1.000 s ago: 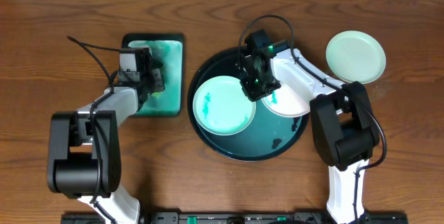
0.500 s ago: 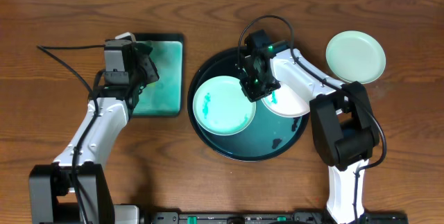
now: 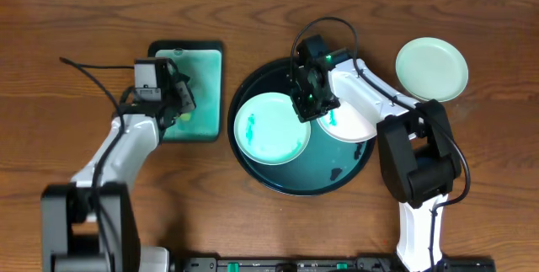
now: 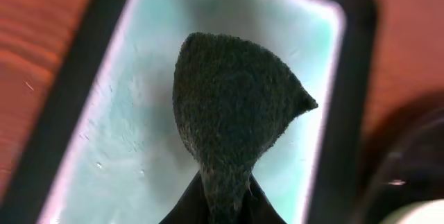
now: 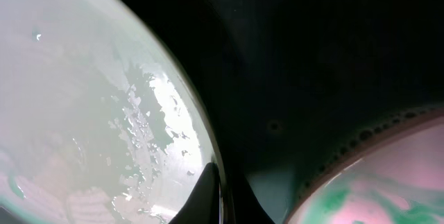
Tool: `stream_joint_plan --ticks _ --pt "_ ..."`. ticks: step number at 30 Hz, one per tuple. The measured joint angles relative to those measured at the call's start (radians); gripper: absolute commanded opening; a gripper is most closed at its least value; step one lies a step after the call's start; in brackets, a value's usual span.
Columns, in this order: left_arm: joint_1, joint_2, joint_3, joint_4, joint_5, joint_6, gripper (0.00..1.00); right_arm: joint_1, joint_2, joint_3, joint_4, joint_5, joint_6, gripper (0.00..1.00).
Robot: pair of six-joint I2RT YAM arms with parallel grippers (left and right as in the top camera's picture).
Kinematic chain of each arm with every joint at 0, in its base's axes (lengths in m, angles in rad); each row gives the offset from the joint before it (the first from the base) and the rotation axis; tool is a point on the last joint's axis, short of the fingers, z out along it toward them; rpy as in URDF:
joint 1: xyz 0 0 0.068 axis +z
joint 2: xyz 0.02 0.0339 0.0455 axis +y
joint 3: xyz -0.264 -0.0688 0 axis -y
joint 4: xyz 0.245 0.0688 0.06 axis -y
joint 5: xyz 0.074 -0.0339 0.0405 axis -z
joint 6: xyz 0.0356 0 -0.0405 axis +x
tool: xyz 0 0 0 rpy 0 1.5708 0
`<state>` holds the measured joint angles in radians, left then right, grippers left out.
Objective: Clean dirty plates on tray and stack at the side
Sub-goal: 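Dip the green sponge in the soapy basin with the left gripper, then scrub the mint plate with the sponge while the right gripper holds it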
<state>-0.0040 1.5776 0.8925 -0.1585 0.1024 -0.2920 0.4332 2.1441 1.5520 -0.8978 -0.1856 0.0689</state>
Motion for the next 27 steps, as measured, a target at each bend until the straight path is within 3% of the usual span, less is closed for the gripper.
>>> stream_joint_plan --ticks 9,16,27 --pt "-0.109 -0.127 0.002 -0.045 0.017 -0.003 0.07 -0.014 0.000 0.019 0.029 0.033 0.074 0.01" --pt "-0.290 -0.124 0.002 -0.013 0.034 -0.121 0.07 -0.025 0.000 0.044 0.032 0.061 0.097 0.01" --pt "-0.477 0.045 0.003 0.230 0.043 -0.229 0.07 -0.024 0.000 0.044 0.025 0.071 0.119 0.01"
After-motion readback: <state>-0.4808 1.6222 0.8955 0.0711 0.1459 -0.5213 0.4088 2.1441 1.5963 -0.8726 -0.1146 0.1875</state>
